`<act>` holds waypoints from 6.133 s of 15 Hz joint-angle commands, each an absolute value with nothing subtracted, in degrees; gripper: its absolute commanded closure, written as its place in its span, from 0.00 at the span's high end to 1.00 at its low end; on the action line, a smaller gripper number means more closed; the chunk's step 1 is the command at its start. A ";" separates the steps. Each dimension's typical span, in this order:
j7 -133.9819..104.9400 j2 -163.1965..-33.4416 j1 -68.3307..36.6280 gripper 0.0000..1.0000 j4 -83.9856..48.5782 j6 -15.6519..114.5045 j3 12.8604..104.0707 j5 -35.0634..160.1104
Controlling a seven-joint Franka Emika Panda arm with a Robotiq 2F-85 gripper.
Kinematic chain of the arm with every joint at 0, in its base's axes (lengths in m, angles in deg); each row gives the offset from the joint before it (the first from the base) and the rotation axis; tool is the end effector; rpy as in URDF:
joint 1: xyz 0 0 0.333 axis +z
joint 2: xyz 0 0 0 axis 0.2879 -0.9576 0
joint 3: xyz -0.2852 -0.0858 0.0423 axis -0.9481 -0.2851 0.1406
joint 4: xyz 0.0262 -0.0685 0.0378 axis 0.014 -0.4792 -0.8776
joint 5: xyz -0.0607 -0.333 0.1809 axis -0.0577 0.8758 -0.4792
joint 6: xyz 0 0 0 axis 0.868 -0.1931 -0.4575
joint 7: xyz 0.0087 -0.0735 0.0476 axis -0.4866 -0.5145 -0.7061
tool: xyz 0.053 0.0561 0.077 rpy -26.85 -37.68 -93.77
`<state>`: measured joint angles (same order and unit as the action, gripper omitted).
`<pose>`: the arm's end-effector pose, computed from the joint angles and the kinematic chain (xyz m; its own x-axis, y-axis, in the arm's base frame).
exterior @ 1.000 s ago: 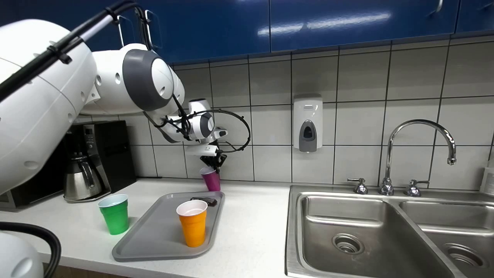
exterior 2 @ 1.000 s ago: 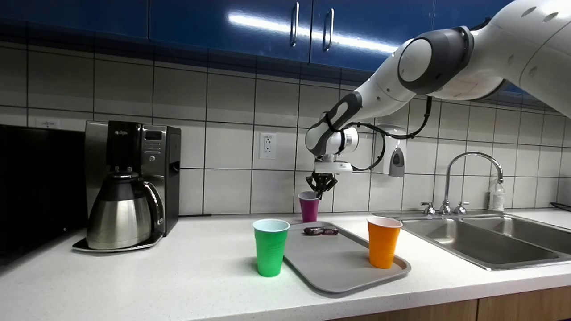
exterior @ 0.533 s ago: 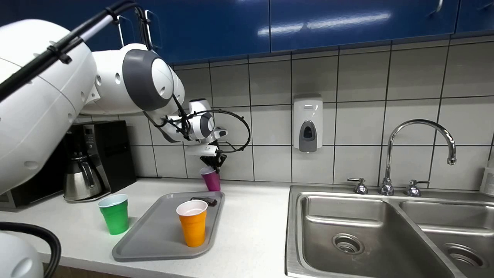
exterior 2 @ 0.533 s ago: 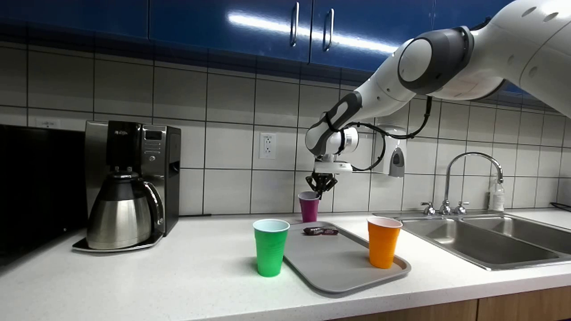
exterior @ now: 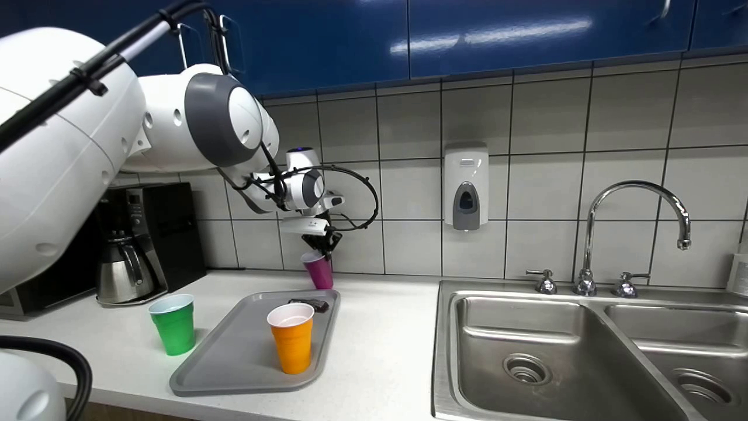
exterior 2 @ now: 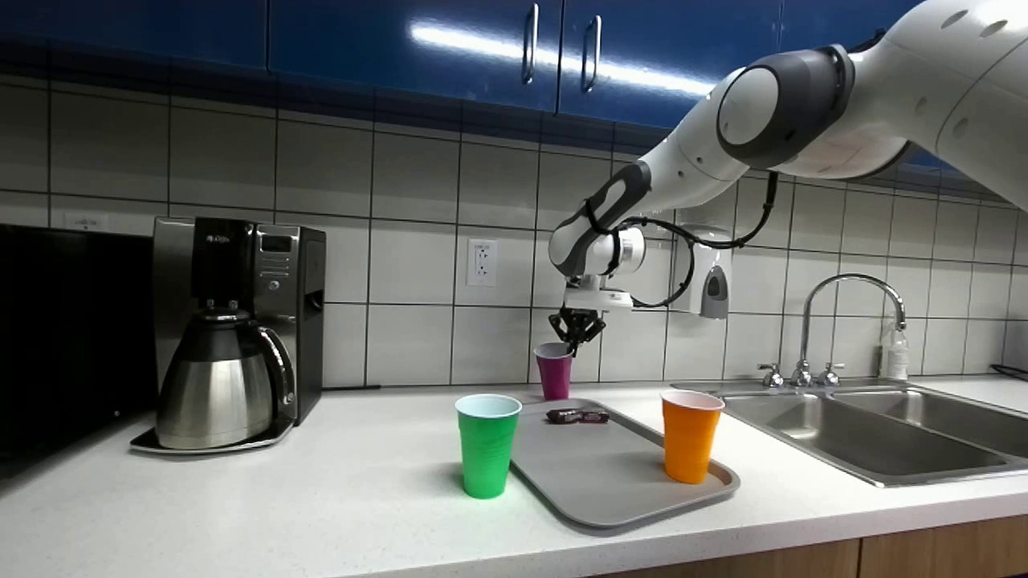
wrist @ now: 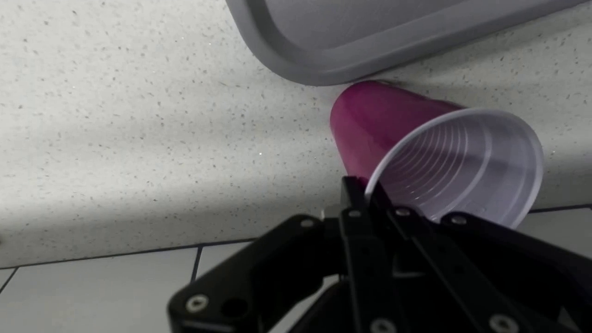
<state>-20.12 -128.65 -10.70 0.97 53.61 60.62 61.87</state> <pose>0.7555 0.0621 0.2838 0.9464 -0.0614 0.3170 -0.0650 -0.9979 0.0009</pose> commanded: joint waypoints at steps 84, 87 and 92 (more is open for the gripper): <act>4.77 -98.81 -15.10 0.01 -41.89 49.50 68.73 49.13; 4.72 -98.83 -15.14 0.01 -41.99 49.40 68.71 49.15; 4.39 -98.81 -15.04 0.30 -42.17 49.26 68.52 49.68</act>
<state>3.01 -99.53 -13.89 -41.93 50.87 67.78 50.22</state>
